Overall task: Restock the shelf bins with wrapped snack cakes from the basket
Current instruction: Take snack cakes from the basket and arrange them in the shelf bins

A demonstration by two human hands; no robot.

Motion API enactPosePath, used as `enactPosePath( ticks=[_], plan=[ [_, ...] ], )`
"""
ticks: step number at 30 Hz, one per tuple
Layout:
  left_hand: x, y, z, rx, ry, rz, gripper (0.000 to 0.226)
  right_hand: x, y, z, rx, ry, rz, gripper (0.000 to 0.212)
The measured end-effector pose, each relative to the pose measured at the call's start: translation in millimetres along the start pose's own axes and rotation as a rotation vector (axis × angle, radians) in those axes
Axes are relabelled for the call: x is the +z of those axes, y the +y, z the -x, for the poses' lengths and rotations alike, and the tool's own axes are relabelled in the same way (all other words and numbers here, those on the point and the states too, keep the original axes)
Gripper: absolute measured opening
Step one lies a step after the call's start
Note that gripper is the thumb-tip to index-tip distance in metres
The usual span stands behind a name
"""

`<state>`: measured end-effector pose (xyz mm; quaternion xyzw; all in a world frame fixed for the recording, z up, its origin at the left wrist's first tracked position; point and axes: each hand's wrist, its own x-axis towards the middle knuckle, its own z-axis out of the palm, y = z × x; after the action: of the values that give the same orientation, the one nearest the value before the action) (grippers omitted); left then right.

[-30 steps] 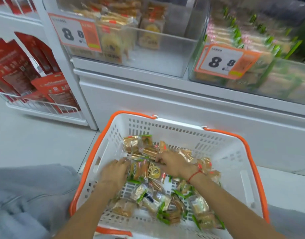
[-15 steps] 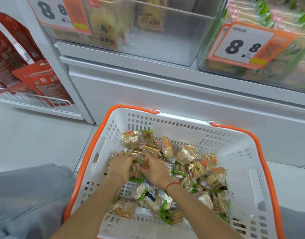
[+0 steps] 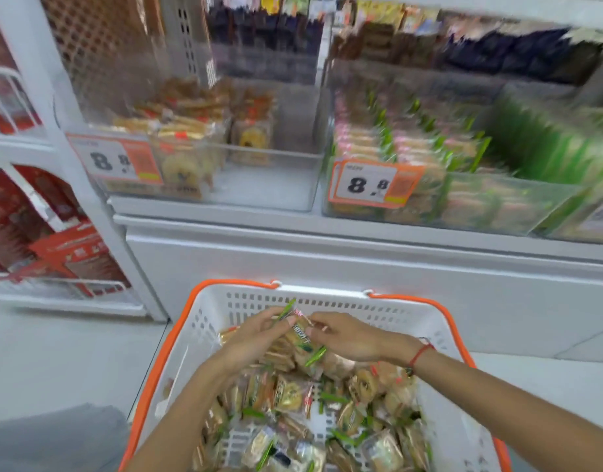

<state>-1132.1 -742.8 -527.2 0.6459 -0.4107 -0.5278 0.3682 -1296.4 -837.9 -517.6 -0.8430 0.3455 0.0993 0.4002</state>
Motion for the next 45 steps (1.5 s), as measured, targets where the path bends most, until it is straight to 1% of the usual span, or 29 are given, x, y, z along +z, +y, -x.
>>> enactPosePath(
  ticks=[3,6,7,10,13,15,18,19,20,22,23,24,26,28,30,31,35,38,40,45],
  plan=[
    [17.6,34.0,7.3,0.148,0.121,0.057,0.016,-38.5,-8.9,31.1,-0.078,0.216,0.0,0.028],
    [30.5,70.5,16.2,0.316,0.185,0.095,0.022,-68.6,-21.0,65.8,-0.188,0.406,-0.053,0.011],
    [34.3,84.6,17.4,0.382,0.193,0.095,0.025,-79.4,-23.7,76.6,-0.226,0.462,-0.059,0.01],
    [44.5,114.9,17.7,0.53,0.256,0.036,0.029,-103.1,-29.1,100.9,-0.308,0.59,-0.045,0.016],
    [50.6,139.2,12.2,0.676,0.404,-0.019,0.029,-123.6,-24.5,116.3,-0.351,0.716,0.016,0.016],
    [47.5,157.4,4.3,0.774,0.537,-0.087,0.031,-139.0,-20.2,124.9,-0.375,0.801,0.028,0.013],
    [32.7,186.2,-15.8,0.864,0.779,-0.222,0.031,-167.0,-9.1,135.9,-0.403,0.959,0.095,0.022],
    [28.0,193.4,-22.2,0.872,0.839,-0.271,0.036,-178.5,-4.7,139.1,-0.397,1.029,0.106,0.018],
    [25.0,199.4,-28.7,0.867,0.875,-0.314,0.041,-192.8,0.4,142.6,-0.38,1.099,0.124,0.015],
    [24.8,206.2,-38.2,0.803,0.878,-0.362,0.051,-223.1,5.0,149.3,-0.303,1.205,0.198,0.023],
    [26.8,207.8,-41.2,0.75,0.866,-0.358,0.054,-239.3,7.2,150.5,-0.237,1.217,0.242,0.025],
    [29.1,208.6,-43.8,0.699,0.855,-0.346,0.057,-255.8,10.1,150.6,-0.154,1.193,0.282,0.024],
    [31.8,210.2,-47.5,0.648,0.852,-0.337,0.059,-284.2,16.1,146.0,0.003,1.055,0.324,0.021],
    [32.3,209.8,-48.4,0.643,0.839,-0.343,0.064,-299.0,24.1,133.4,0.065,0.885,0.328,0.023],
    [31.7,208.3,-47.4,0.637,0.813,-0.368,0.075,-300.9,30.3,116.9,0.094,0.778,0.326,0.026],
    [31.6,207.9,-46.2,0.636,0.802,-0.383,0.081,-299.9,32.4,109.3,0.105,0.775,0.334,0.026],
    [28.6,206.9,-44.4,0.64,0.771,-0.43,0.098,-294.1,42.8,89.2,0.082,0.917,0.283,0.023],
    [26.1,204.4,-46.3,0.653,0.767,-0.467,0.102,-288.6,46.2,80.9,0.1,0.992,0.272,0.022],
    [26.0,203.2,-47.4,0.661,0.782,-0.481,0.103,-284.1,45.1,77.2,0.146,1.044,0.258,0.023],
    [26.0,202.5,-48.2,0.669,0.779,-0.477,0.102,-280.1,43.8,75.8,0.192,1.034,0.109,0.024]
  ],
)
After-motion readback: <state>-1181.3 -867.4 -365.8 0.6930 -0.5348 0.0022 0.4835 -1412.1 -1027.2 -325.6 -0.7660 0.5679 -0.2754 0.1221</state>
